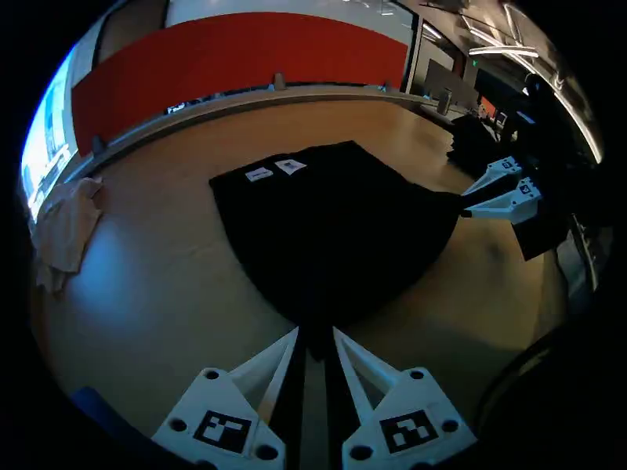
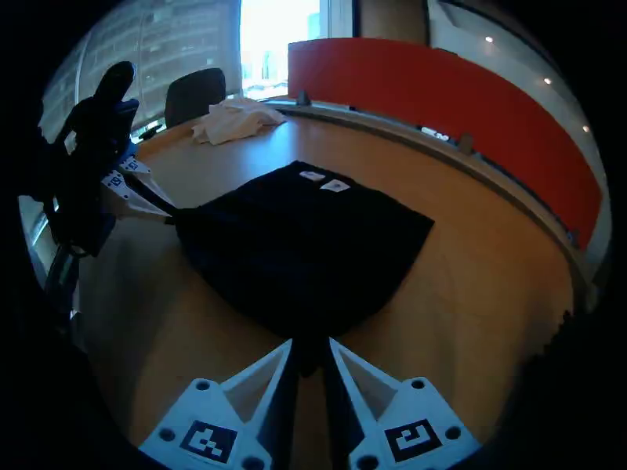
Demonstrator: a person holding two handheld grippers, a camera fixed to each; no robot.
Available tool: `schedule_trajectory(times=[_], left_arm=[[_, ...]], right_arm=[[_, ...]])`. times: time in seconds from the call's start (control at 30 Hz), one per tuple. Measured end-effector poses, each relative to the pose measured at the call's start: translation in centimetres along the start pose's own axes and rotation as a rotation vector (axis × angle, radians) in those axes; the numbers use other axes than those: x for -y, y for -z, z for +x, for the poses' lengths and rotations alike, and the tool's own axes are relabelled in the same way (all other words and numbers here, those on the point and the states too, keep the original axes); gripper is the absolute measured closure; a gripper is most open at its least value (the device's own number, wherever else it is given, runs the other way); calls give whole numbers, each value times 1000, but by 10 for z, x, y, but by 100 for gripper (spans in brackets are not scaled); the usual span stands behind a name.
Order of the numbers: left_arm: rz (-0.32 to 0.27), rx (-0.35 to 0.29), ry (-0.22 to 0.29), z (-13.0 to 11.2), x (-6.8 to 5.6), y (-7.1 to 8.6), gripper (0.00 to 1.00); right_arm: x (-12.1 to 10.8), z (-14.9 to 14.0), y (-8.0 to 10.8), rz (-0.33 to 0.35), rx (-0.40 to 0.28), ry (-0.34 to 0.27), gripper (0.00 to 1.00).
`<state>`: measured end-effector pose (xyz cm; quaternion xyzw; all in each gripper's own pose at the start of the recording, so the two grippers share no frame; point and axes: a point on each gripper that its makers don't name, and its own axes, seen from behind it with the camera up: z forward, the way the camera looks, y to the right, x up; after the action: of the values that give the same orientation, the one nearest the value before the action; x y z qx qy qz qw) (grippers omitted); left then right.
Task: Fold towel
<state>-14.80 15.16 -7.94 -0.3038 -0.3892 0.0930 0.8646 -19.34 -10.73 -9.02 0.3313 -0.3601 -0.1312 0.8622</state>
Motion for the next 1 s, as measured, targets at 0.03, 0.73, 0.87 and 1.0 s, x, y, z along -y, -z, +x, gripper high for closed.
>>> schedule_trajectory(times=[0.03, 0.73, 0.87, 1.0], left_arm=[[3, -6, 3, 3, 1, 2, 85], [23, -66, 41, 43, -5, 47, 85], [15, -64, 49, 46, -11, 58, 85], [9, -64, 54, 47, -18, 69, 86]], right_arm=[[-1, 3, 2, -2, -6, 0, 82], [0, 42, 41, 0, -48, 19, 82], [2, 46, 52, 9, -45, 27, 82], [5, 49, 62, 16, -38, 35, 82]])
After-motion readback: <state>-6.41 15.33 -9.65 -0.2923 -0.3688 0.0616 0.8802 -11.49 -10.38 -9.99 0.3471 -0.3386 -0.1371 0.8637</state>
